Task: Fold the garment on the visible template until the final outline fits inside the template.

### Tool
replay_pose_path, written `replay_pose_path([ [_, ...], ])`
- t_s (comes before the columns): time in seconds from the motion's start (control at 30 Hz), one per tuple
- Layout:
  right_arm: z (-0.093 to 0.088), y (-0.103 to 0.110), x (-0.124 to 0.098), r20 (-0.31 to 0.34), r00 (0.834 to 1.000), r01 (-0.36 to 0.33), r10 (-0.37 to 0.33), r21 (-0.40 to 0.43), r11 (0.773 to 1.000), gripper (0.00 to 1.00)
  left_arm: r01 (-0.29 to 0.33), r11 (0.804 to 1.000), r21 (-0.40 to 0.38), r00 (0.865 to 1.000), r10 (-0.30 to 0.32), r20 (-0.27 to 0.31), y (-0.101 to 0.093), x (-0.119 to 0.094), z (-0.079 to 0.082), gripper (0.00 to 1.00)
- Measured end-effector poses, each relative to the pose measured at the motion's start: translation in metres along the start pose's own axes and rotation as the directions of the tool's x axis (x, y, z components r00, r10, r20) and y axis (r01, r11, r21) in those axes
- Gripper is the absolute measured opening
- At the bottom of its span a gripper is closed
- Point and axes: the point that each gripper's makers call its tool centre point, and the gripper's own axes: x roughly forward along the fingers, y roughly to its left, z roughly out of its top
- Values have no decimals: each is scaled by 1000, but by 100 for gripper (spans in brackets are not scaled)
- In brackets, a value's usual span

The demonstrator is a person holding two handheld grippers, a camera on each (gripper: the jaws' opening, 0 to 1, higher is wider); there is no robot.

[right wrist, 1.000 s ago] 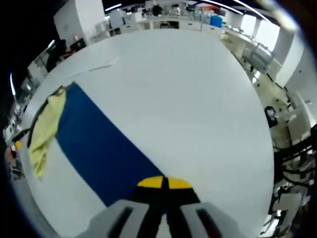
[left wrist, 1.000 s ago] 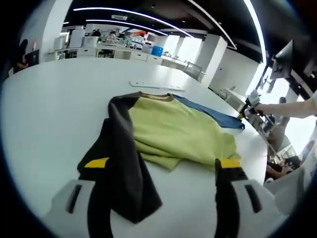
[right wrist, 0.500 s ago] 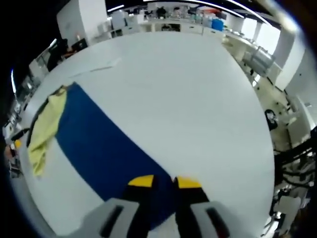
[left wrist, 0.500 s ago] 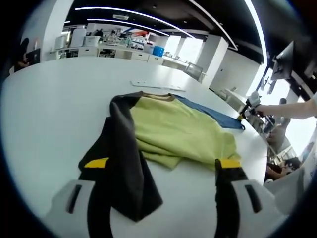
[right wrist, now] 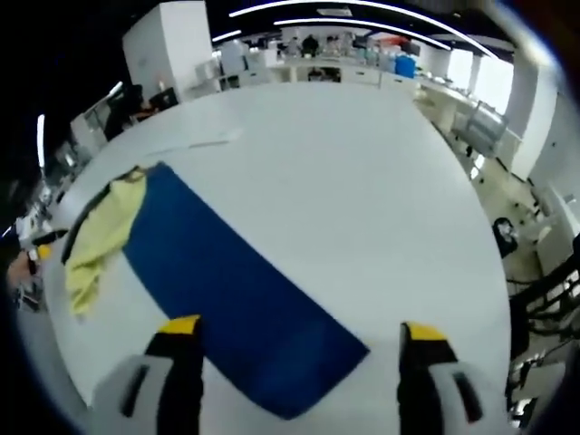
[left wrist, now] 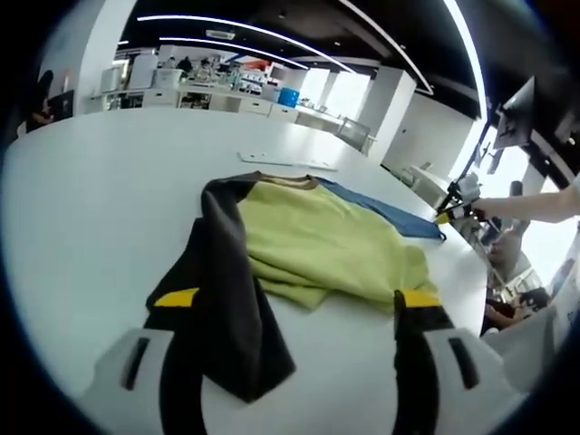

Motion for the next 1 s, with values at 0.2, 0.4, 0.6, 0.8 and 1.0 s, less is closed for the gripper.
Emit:
replay_pose_path([
  [0.2,-3,8,-5,27,999,-23,22,20,1000,100,1,1000,1,1000,-1,7,1,-2,1,84],
  [0.4,-2,14,-10,44,998,-38,37,20,999,100,6,1000,-5,1000,-6,13,7,-6,2,83],
  [0.6,1,24,-13,67,996,-54,53,13,998,100,-1,1000,-14,1000,1,10,11,-9,-2,83],
  [0.8,2,40,-18,87,995,-54,57,-36,998,100,-7,1000,-18,1000,7,13,14,-14,-4,83],
  [1.0,7,51,-24,121,989,-81,86,-49,996,100,-21,999,-26,1000,22,17,19,-20,-6,82],
])
